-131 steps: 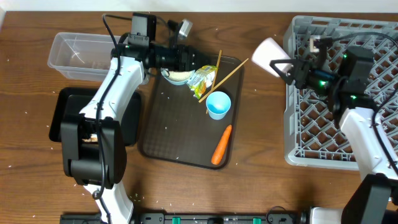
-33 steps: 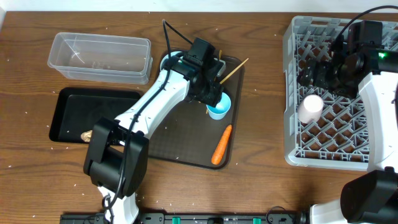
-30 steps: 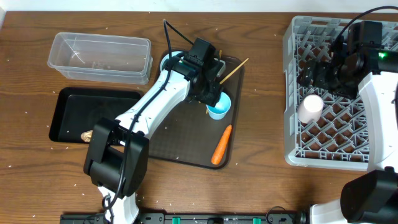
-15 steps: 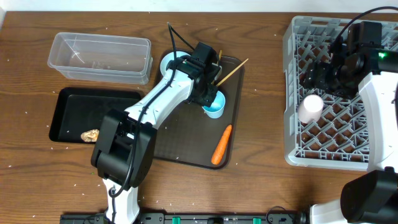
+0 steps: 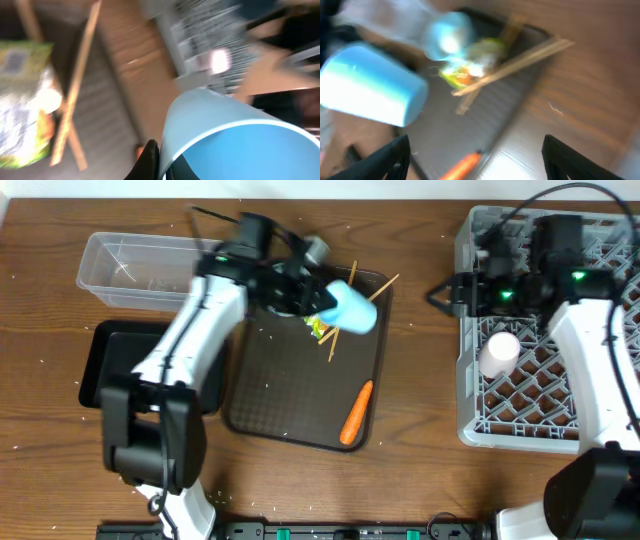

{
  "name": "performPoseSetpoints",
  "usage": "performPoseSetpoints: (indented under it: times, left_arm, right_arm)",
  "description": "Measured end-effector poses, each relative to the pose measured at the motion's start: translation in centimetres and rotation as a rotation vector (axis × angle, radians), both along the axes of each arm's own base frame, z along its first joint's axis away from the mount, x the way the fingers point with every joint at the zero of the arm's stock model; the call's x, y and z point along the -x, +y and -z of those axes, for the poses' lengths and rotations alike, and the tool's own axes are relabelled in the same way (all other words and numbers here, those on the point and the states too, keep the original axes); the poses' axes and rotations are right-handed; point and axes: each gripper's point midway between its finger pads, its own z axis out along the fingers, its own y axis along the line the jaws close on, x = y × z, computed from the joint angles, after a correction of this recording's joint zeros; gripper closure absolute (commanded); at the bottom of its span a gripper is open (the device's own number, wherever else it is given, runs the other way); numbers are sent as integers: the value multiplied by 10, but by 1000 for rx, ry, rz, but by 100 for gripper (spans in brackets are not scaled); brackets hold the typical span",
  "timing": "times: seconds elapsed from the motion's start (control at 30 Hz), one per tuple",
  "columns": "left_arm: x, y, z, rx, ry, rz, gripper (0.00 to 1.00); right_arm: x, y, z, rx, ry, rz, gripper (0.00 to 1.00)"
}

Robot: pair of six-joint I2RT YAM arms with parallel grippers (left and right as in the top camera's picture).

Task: Sort waste into correct bins and load items into the dishwasher rack
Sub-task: 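Grasp the light-blue cup with the left gripper and lift it, then hand the light-blue cup from the left gripper to the right gripper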

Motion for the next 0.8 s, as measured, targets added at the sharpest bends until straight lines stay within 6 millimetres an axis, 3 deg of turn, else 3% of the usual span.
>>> performPoseSetpoints:
  times: [0.13,0.27,0.47,0.8]
  left_arm:
    - [3,4,-31,190,-1,57,94]
    - [11,0,-47,285,-1,111,94]
    - [9,3,-66,377,-73,161,94]
    - [18,-3,-76,430,-75,209,94]
  right_arm:
    - [4,50,-14,-187,-145,-193,29]
    - [12,79,-33,-313,-241,-319,29]
    - [20,95,-53,-421,-290,-400,29]
    - [39,131,-67,-474,-316,-517,30]
